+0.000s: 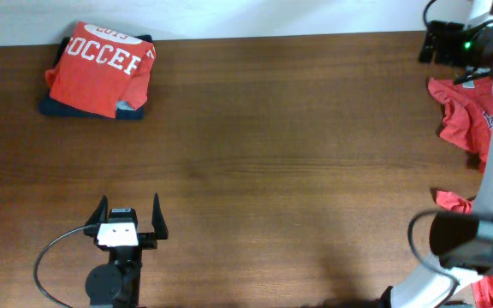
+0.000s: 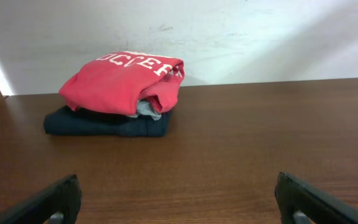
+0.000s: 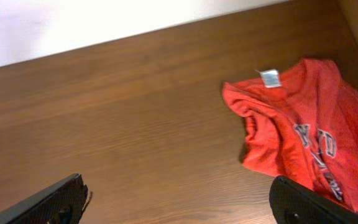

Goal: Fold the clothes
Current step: 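Reach the right gripper to the crumpled orange t-shirt and grasp it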

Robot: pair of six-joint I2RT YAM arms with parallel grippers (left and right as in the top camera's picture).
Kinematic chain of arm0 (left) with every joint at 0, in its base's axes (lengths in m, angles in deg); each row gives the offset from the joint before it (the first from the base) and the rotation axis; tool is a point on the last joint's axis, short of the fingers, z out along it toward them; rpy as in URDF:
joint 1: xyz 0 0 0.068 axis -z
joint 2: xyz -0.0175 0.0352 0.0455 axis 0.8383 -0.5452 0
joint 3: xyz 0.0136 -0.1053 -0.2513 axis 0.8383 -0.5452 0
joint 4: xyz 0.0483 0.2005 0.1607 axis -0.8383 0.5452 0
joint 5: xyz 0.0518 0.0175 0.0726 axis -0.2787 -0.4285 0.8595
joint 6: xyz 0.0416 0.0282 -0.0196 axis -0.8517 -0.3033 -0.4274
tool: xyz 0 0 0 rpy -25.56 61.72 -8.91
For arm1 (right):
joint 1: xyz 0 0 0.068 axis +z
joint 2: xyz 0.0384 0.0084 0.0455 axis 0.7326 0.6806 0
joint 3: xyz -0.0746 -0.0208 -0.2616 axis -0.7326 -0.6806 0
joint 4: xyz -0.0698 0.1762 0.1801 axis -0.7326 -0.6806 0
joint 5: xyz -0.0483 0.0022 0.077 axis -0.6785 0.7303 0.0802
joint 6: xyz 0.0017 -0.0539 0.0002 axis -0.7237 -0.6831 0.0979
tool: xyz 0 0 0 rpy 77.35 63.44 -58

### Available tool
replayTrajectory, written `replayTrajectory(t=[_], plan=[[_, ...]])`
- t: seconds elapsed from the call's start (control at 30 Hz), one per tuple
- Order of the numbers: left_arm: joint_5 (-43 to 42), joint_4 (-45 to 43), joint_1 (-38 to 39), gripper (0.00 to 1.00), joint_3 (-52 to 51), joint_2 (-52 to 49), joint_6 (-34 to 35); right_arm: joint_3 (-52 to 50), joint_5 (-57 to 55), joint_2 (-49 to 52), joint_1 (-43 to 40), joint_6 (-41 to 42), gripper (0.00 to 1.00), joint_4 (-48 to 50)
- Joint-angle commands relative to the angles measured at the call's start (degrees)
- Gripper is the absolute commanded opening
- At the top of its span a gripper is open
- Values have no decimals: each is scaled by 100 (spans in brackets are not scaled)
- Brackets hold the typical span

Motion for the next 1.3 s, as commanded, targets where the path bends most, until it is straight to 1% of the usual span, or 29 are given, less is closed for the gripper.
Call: replayTrajectory(t=[0.0,0.03,0.07,0.13,0.17,0.37,0.47,0.67,0.83,1.1,1.27], plan=[[20,22,26,99,-13,35,-92,177,-234,433,-308,-57,99,-133],[20,22,26,99,-13,35,-92,157,-310,531,-372,-55,99,-138],[20,22,26,99,-13,35,-92,131,-400,704,-485,-55,95,-175],[20,22,26,99,-13,35,-92,118,-463,984,-651,-55,75,-269],[20,22,26,99,-13,35,-92,120,-455,1154,-741,-50,70,-321],[20,22,26,99,-13,35,-92,118,-437,2087,-1080,-55,68,-389],[20,22,26,99,-13,35,-92,118,-435,2455,-1172,-55,59,-317],[20,22,26,99,-13,35,-92,81,-442,2944,-1182,-55,59,28],[20,22,26,99,-13,35,-92,-68,-483,3075,-1207,-55,60,341],[20,22,26,99,-13,35,-92,-96,-481,3381,-1279,-55,60,415],[20,22,26,99,-13,35,-92,-243,-479,3508,-1351,-55,60,658]])
